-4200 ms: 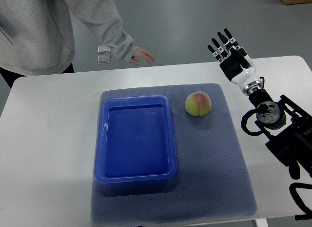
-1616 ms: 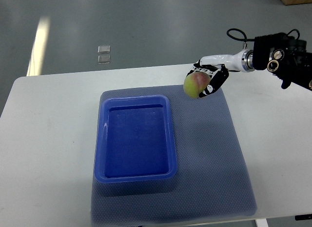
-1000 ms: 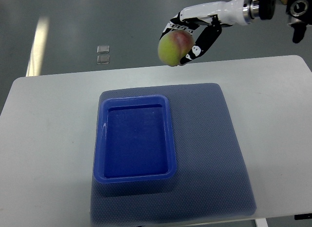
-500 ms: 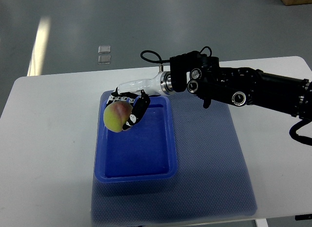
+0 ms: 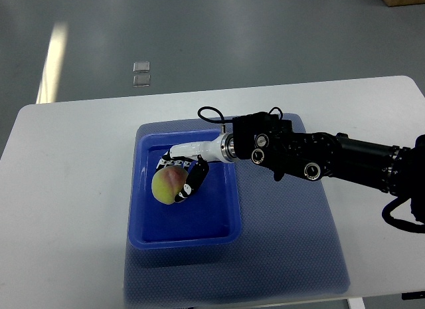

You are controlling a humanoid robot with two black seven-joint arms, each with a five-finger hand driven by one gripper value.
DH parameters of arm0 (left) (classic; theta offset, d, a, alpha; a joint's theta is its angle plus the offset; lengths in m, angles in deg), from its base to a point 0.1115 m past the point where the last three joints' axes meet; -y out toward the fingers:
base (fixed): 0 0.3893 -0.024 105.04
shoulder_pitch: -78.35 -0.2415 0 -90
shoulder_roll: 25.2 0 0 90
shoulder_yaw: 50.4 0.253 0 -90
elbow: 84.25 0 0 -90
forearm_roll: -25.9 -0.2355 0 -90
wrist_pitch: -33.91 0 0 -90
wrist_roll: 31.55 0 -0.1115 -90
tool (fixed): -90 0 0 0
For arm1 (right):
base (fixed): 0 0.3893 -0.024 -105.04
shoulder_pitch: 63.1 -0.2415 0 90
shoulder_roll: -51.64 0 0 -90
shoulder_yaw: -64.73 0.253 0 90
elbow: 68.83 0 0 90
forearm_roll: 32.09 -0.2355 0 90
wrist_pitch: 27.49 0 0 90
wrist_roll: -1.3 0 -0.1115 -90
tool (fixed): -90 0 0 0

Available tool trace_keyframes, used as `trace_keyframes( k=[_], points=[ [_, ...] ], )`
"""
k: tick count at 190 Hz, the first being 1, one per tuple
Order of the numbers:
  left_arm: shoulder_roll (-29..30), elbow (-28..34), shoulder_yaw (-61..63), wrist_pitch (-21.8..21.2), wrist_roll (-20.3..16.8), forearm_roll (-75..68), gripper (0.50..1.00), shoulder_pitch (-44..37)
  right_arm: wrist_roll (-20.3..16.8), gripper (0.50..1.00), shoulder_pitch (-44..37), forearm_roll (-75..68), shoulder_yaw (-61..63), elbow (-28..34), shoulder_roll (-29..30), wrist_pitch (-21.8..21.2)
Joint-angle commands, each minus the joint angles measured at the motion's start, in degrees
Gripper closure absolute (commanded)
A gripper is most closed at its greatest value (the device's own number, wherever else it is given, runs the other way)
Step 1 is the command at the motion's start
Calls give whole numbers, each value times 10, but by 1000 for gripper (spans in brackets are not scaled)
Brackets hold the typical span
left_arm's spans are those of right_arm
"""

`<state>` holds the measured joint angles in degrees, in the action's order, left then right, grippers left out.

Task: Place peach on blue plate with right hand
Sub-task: 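Carry the peach over the blue tray and lower it inside, then open the right hand, release the peach, and raise the hand away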

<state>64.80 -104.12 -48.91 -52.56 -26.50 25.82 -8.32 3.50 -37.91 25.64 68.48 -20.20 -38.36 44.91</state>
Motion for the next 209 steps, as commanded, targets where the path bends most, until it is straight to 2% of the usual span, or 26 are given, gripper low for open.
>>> trace_keyframes(
  k=[1,13,14,40,60,61,75,84,85,96,123,133,134,142,152,153,173,188,198,199,209],
  points=[
    [0,0,0,0,0,0,500,0,1,603,0,2,-1,0,0,4],
    [0,0,0,0,0,0,500,0,1,599,0,2,-1,0,0,4],
    [0,0,0,0,1,0,500,0,1,577,-1,2,1,0,0,2],
    [0,0,0,0,0,1,500,-1,0,572,-7,1,6,1,0,-3],
    [0,0,0,0,1,1,500,0,0,570,-18,-7,8,8,-24,-15],
    [0,0,0,0,0,1,500,-1,0,570,-40,-10,26,11,-42,-29],
    [0,0,0,0,0,1,500,0,1,570,-52,-13,82,12,-75,-47],
    [0,0,0,0,0,1,500,0,1,570,-52,-13,82,12,-75,-47],
    [0,1,0,0,1,1,500,0,3,570,-52,-23,132,12,-102,-59],
    [0,1,0,0,0,1,500,-1,4,570,-45,-41,189,12,-127,-68],
    [0,-1,1,0,0,0,500,0,7,570,36,-149,334,12,-175,-106],
    [0,-1,1,0,0,0,500,0,7,570,36,-149,334,12,-175,-106],
    [0,-1,1,0,1,0,500,0,7,570,77,-199,386,12,-178,-117],
    [0,-1,1,0,1,0,500,0,7,570,110,-239,426,12,-175,-116],
    [0,-1,1,0,1,0,500,0,7,570,110,-239,427,12,-175,-116],
    [0,-1,1,0,1,0,500,0,7,570,147,-288,471,10,-168,-113],
    [0,-1,0,0,1,0,500,0,11,570,218,-398,557,0,-136,-91],
    [0,-1,0,0,0,-1,500,0,25,570,246,-451,599,-19,-106,-69],
    [0,-1,0,0,0,-1,500,0,25,570,247,-451,599,-19,-106,-69],
    [0,-1,0,0,0,0,500,0,44,570,255,-476,621,-40,-92,-61],
    [0,-1,0,0,0,0,500,0,63,570,263,-501,633,-66,-83,-59]
  ],
)
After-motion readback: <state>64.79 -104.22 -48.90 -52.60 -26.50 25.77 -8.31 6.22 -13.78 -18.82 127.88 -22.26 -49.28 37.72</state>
